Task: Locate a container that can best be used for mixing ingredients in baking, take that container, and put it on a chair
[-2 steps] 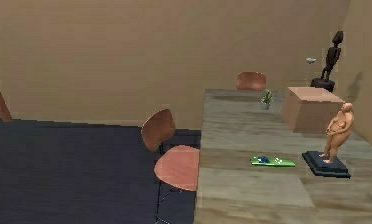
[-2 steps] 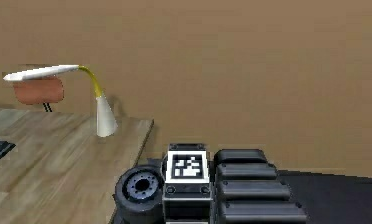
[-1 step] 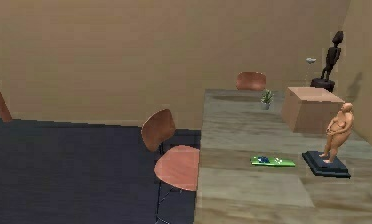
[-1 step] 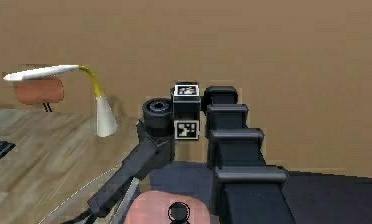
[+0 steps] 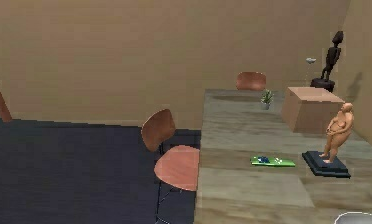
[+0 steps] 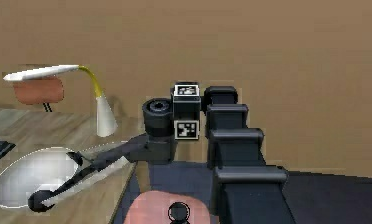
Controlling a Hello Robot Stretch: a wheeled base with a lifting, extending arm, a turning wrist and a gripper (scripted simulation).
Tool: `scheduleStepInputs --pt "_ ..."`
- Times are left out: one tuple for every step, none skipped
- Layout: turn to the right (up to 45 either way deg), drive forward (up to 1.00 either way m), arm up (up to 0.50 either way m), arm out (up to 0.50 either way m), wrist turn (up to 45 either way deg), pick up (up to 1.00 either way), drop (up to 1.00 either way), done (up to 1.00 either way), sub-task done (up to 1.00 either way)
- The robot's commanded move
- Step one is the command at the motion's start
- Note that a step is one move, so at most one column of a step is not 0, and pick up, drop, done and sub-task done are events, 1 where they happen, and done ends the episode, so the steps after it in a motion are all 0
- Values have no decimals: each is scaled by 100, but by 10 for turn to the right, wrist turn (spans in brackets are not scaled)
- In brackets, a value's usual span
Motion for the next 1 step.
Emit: scheduleStepInputs --pt "0 0 0 0 450 0 0 0 0"
